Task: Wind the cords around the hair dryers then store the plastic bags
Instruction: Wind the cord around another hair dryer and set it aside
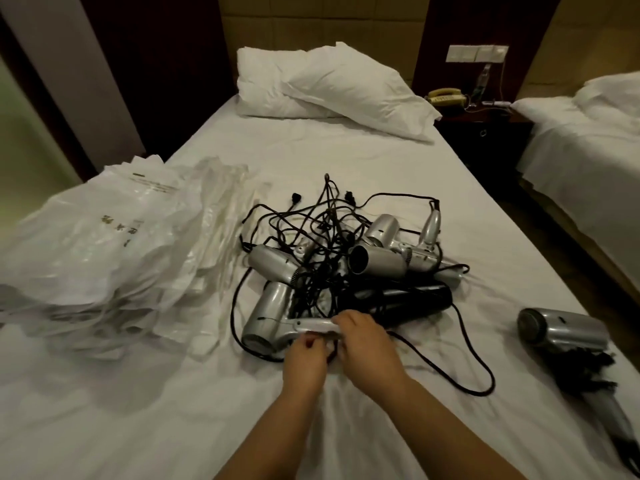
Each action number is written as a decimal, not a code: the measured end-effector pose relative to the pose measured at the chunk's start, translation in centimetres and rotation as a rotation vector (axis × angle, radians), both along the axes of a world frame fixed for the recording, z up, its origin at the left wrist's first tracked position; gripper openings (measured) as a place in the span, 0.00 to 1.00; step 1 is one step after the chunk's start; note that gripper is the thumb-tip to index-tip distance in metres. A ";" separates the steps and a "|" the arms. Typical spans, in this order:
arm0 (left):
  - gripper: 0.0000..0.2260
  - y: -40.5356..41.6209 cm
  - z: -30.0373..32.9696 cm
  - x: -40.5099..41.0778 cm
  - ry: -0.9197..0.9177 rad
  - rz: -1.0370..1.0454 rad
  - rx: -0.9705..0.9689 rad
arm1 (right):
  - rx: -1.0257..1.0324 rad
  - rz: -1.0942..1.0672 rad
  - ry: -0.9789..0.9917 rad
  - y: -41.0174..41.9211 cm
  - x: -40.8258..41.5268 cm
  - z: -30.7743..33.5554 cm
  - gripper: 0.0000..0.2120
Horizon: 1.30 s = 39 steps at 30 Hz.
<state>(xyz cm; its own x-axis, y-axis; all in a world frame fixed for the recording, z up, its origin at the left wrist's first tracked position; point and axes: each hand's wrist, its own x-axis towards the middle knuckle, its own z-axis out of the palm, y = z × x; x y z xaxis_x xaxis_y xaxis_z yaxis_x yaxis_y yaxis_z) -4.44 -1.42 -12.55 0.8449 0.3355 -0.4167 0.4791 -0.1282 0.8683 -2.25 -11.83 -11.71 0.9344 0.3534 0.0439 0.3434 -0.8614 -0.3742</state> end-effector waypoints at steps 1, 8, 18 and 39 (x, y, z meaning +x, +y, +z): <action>0.09 0.8 -0.5 0.1 0.047 0.011 -0.064 | -0.104 0.019 0.004 1.2 0.3 -0.3 0.21; 0.15 3.0 -2.4 -0.5 0.157 0.260 -0.569 | -0.355 0.007 0.321 3.1 -0.1 -2.5 0.20; 0.10 3.3 2.1 -2.7 -0.304 0.417 -0.710 | 0.279 -0.030 0.458 3.0 -6.8 -0.2 0.12; 0.15 7.2 7.4 -9.2 -0.374 -0.510 0.303 | -0.093 0.206 0.116 -3.1 -7.1 12.9 0.21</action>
